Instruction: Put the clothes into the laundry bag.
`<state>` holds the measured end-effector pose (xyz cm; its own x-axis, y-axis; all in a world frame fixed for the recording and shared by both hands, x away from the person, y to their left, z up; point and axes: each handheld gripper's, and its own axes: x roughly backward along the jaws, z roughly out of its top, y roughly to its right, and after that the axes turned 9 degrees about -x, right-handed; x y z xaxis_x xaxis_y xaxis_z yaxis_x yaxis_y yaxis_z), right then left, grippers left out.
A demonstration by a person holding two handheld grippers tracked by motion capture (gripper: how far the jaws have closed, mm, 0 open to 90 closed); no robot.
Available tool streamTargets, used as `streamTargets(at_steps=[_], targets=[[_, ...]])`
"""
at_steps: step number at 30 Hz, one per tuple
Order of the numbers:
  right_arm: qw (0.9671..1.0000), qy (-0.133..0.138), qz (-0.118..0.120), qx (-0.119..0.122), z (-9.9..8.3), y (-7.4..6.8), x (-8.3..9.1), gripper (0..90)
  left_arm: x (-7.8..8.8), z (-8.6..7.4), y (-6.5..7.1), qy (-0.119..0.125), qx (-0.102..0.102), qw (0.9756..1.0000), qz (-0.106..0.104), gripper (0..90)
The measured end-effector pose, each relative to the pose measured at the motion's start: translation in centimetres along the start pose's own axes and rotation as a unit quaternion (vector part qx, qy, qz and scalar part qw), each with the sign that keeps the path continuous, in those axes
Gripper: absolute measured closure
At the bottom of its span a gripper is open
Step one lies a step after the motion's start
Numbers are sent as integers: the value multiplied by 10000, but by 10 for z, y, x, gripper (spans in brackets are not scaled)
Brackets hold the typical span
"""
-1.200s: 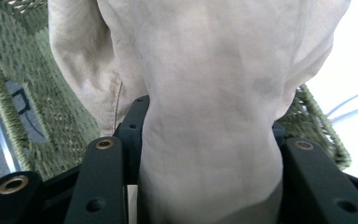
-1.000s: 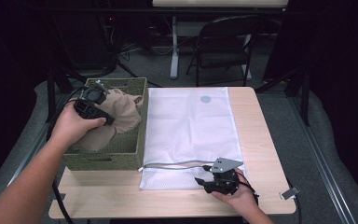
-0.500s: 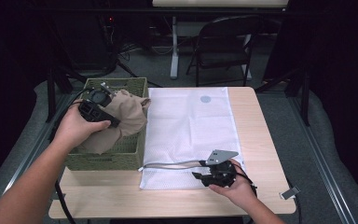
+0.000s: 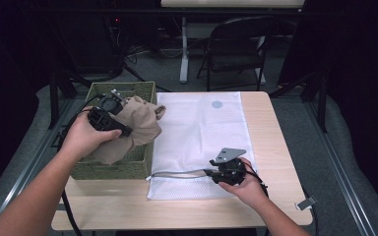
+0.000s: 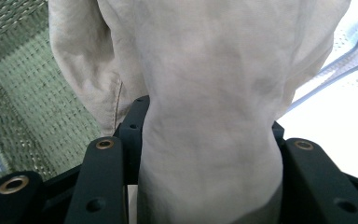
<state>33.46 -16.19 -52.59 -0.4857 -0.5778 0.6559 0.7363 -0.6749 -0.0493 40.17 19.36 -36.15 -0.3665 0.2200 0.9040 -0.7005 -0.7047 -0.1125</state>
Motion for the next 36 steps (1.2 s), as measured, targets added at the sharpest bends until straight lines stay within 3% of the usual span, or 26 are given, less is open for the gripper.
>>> streamTargets(at_steps=[4, 12, 19, 29, 36], targets=[[9997, -186, -20, 163, 0, 2, -13, 583, 1, 3, 5, -8, -98, 9999, -33, 525], [9992, -357, -91, 178, -1, 9, -28, 592, 1, 7, 13, 24, -226, 9997, -93, 525], [9983, -560, -77, 154, -4, 13, -33, 583, 2, 10, 20, 40, -312, 9994, -124, 525], [9981, -586, -143, 119, -11, 13, -40, 560, 1, 15, 28, 87, -404, 9990, -164, 526], [9966, -689, -265, 361, -12, 11, -42, 577, -1, 17, 35, 111, -493, 9984, -234, 526]])
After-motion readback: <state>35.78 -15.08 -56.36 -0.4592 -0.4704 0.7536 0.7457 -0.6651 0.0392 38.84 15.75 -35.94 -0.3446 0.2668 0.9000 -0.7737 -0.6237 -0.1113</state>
